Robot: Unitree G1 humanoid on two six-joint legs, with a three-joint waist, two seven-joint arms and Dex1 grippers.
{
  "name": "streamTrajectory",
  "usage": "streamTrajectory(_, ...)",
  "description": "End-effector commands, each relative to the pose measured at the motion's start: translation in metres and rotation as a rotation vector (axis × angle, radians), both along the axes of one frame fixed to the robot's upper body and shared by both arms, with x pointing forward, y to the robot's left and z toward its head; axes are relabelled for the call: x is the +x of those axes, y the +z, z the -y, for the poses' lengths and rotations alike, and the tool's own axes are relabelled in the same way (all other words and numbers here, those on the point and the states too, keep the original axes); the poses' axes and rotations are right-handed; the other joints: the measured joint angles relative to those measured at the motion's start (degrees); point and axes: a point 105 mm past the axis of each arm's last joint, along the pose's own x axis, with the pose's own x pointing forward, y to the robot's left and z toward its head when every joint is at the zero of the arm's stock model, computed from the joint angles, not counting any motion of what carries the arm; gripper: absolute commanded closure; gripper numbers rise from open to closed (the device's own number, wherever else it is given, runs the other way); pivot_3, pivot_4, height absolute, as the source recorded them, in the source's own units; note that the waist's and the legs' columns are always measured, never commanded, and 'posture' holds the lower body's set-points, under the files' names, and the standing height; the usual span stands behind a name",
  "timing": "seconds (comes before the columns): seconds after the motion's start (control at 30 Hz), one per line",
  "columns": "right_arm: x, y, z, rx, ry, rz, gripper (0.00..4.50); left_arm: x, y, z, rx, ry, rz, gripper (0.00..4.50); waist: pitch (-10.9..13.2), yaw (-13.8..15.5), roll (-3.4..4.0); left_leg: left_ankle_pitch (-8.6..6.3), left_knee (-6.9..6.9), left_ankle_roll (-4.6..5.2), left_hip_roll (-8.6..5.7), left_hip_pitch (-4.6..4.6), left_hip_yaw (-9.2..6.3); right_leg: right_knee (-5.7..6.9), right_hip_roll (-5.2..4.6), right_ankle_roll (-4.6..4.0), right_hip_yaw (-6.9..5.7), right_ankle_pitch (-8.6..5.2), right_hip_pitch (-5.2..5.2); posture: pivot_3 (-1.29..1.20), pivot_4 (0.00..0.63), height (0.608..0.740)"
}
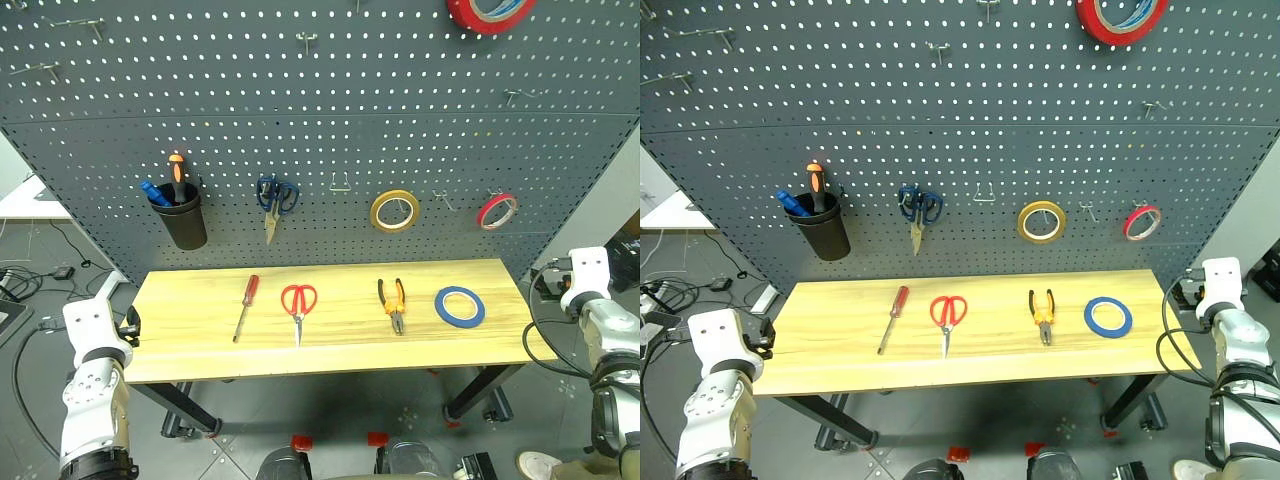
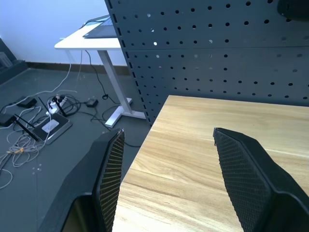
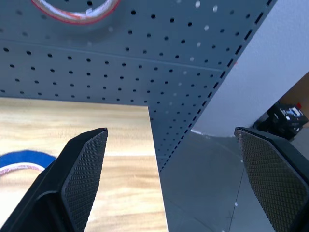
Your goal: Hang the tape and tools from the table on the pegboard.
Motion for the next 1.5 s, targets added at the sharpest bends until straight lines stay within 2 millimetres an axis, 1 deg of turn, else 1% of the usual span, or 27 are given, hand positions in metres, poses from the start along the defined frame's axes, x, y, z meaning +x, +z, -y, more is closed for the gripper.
streamTrajectory(0.03,0.005,0.014,0.0,-0.029,0.007,0.054,0.0,0.005,0.022,0.0,0.07,-0.021,0.057,1.41,0.0,-0.1,-0.01,0.0,-0.02,0.0,0.0,0.04,0.05,0.0,0.0,0.0,0.05,0.0,0.0,-0.12,0.0,0.74)
streamTrajectory(0.23,0.006,0.009,-0.006,-0.036,0.043,0.038,0.0,0.003,0.016,-0.001,0.047,-0.022,0.038,1.41,0.0,-0.2,-0.02,-0.05,-0.12,-0.08,0.01,0.31,0.27,0.0,0.01,0.02,0.27,-0.01,0.1,-0.12,0.0,0.74)
streamTrajectory(0.33,0.006,0.007,-0.013,-0.034,0.082,0.03,0.0,0.001,0.016,0.003,0.05,-0.046,0.045,1.41,0.0,-0.3,-0.04,-0.07,-0.14,-0.09,0.03,0.38,0.46,0.0,0.01,0.02,0.46,-0.01,0.08,-0.12,0.008,0.74)
streamTrajectory(0.43,0.004,-0.004,-0.033,-0.096,0.219,-0.02,0.0,0.003,0.026,0.014,0.139,-0.119,0.049,1.41,0.1,-0.3,-0.21,-0.09,-0.2,-0.09,0.04,0.4,0.59,-0.01,0.01,0.03,0.6,-0.01,0.03,-0.14,0.027,0.74)
streamTrajectory(0.5,0.001,-0.011,-0.054,-0.122,0.331,-0.047,0.0,0.009,0.033,0.03,0.161,-0.199,0.061,1.41,0.2,-0.2,-0.32,-0.14,-0.23,-0.16,0.07,0.4,0.6,-0.01,0.01,0.03,0.61,-0.01,0.01,-0.14,0.047,0.74)
streamTrajectory(0.53,-0.001,-0.013,-0.061,-0.122,0.365,-0.053,0.0,0.011,0.035,0.035,0.164,-0.228,0.064,1.41,0.4,-0.2,-0.35,-0.18,-0.24,-0.24,0.07,0.4,0.6,-0.01,0.01,0.03,0.62,-0.02,-0.01,-0.15,0.059,0.74)
streamTrajectory(0.57,-0.004,-0.015,-0.069,-0.125,0.4,-0.063,0.0,0.014,0.038,0.044,0.167,-0.277,0.066,1.41,0.7,-0.1,-0.34,-0.2,-0.25,-0.28,0.09,0.4,0.6,-0.01,0.01,0.04,0.62,-0.02,-0.02,-0.15,0.073,0.74)
streamTrajectory(0.63,-0.008,-0.017,-0.086,-0.131,0.45,-0.076,0.0,0.027,0.045,0.069,0.186,-0.414,0.053,1.41,1.6,0.1,-0.18,-0.22,-0.25,-0.31,0.1,0.45,0.62,0.0,0.0,0.26,0.67,-0.15,-0.02,-0.16,0.097,0.74)
streamTrajectory(0.7,-0.011,-0.016,-0.104,-0.096,0.5,-0.095,0.0,0.039,0.048,0.089,0.119,-0.513,0.055,1.41,2.4,0.4,0.02,-0.22,-0.23,-0.31,0.1,0.46,0.66,0.01,0.0,0.26,0.75,-0.14,-0.06,-0.17,0.122,0.74)
streamTrajectory(0.73,-0.013,-0.016,-0.109,-0.083,0.51,-0.115,0.0,0.044,0.049,0.1,0.105,-0.57,0.05,1.41,2.8,0.5,0.08,-0.22,-0.22,-0.3,0.09,0.45,0.67,0.0,-0.02,0.26,0.78,-0.14,-0.13,-0.17,0.137,0.74)
streamTrajectory(0.77,-0.015,-0.015,-0.113,-0.075,0.515,-0.129,0.0,0.047,0.051,0.106,0.1,-0.61,0.044,1.41,3.4,0.6,0.1,-0.22,-0.21,-0.29,0.09,0.44,0.68,0.0,-0.02,0.25,0.79,-0.13,-0.16,-0.18,0.148,0.74)
streamTrajectory(0.8,-0.016,-0.014,-0.118,-0.061,0.523,-0.148,0.0,0.052,0.052,0.118,0.119,-0.672,0.03,1.41,3.9,0.6,0.12,-0.21,-0.2,-0.29,0.1,0.44,0.69,0.01,-0.01,0.25,0.79,-0.12,-0.18,-0.18,0.161,0.74)
streamTrajectory(0.83,-0.016,-0.014,-0.122,-0.061,0.529,-0.171,0.0,0.059,0.053,0.135,0.131,-0.756,0.017,1.41,4.4,0.7,0.09,-0.2,-0.21,-0.27,0.1,0.38,0.72,0.01,-0.02,0.24,0.81,-0.11,-0.18,-0.19,0.188,0.74)
streamTrajectory(0.87,-0.017,-0.012,-0.125,-0.062,0.533,-0.187,0.0,0.063,0.054,0.145,0.138,-0.811,0.009,1.41,5.3,0.7,0.02,-0.15,-0.22,-0.18,0.1,0.36,0.72,0.01,-0.01,0.21,0.82,-0.1,-0.18,-0.2,0.205,0.74)
streamTrajectory(0.9,-0.015,-0.011,-0.129,-0.055,0.541,-0.201,0.0,0.069,0.054,0.165,0.137,-0.904,-0.004,1.41,6.0,0.7,-0.03,-0.12,-0.22,-0.11,0.1,0.41,0.71,0.01,-0.01,-0.05,0.8,0.02,-0.2,-0.2,0.205,0.74)
streamTrajectory(0.93,-0.014,-0.01,-0.131,-0.064,0.547,-0.219,0.0,0.073,0.055,0.179,0.151,-0.978,-0.018,1.41,6.5,0.7,-0.09,-0.1,-0.24,-0.1,0.11,0.31,0.73,0.0,-0.01,-0.07,0.81,0.04,-0.24,-0.21,0.236,0.74)
streamTrajectory(0.97,-0.012,-0.01,-0.133,-0.077,0.549,-0.232,0.0,0.075,0.055,0.191,0.171,-1.046,-0.028,1.41,7.3,0.7,-0.2,-0.02,-0.24,0.04,0.09,0.19,0.75,0.0,-0.01,-0.09,0.82,0.05,-0.35,-0.21,0.248,0.74)
streamTrajectory(1.0,-0.009,-0.009,-0.133,-0.089,0.547,-0.248,0.0,0.077,0.055,0.202,0.196,-1.104,-0.037,1.41,8.2,0.7,-0.25,-0.05,-0.23,0.11,0.09,0.27,0.76,-0.01,-0.02,-0.1,0.84,0.05,-0.26,-0.21,0.257,0.74)
streamTrajectory(1.03,-0.005,-0.009,-0.133,-0.096,0.546,-0.261,0.0,0.078,0.055,0.213,0.197,-1.158,-0.038,1.41,8.6,0.6,-0.19,-0.05,-0.25,0.12,0.09,0.21,0.79,-0.05,-0.03,-0.1,0.85,0.05,-0.32,-0.21,0.262,0.74)
streamTrajectory(1.07,-0.001,-0.009,-0.135,-0.102,0.556,-0.272,0.0,0.08,0.057,0.227,0.182,-1.211,-0.032,1.41,8.8,0.5,-0.16,-0.06,-0.26,0.14,0.08,-0.07,0.84,-0.06,-0.03,-0.1,0.89,0.06,-0.61,-0.21,0.274,0.74)
streamTrajectory(1.17,0.008,-0.008,-0.139,-0.127,0.582,-0.299,0.0,0.08,0.061,0.256,0.132,-1.331,-0.022,1.41,10.3,0.3,-0.35,-0.06,-0.25,0.12,0.1,-0.38,0.96,-0.02,-0.02,-0.07,0.95,0.06,-0.99,-0.21,0.3,0.74)
streamTrajectory(1.2,0.012,-0.008,-0.138,-0.139,0.585,-0.307,0.0,0.08,0.063,0.265,0.133,-1.366,-0.015,1.41,10.9,0.3,-0.4,0.03,-0.25,-0.02,0.11,-0.55,0.97,-0.02,0.01,-0.04,0.94,0.04,-1.14,-0.21,0.3,0.74)
streamTrajectory(1.3,0.023,-0.011,-0.136,-0.17,0.603,-0.36,0.0,0.076,0.069,0.294,0.137,-1.466,0.016,1.41,12.3,0.4,-0.5,0.03,-0.25,-0.03,0.09,-0.58,1.0,-0.06,-0.02,0.1,0.93,-0.07,-1.14,-0.21,0.32,0.74)
streamTrajectory(1.37,0.028,-0.014,-0.135,-0.192,0.624,-0.408,0.0,0.07,0.071,0.308,0.145,-1.531,0.035,1.41,13.0,0.4,-0.52,0.02,-0.23,-0.01,0.07,-0.61,1.02,-0.1,-0.05,0.12,0.9,-0.08,-1.14,-0.22,0.328,0.74)
streamTrajectory(1.5,0.033,-0.019,-0.13,-0.192,0.651,-0.499,0.0,0.06,0.069,0.317,0.146,-1.617,0.027,1.41,14.1,0.3,-0.54,0.01,-0.22,0.0,0.06,-0.62,1.06,-0.1,-0.09,0.14,0.89,-0.09,-1.14,-0.22,0.326,0.74)
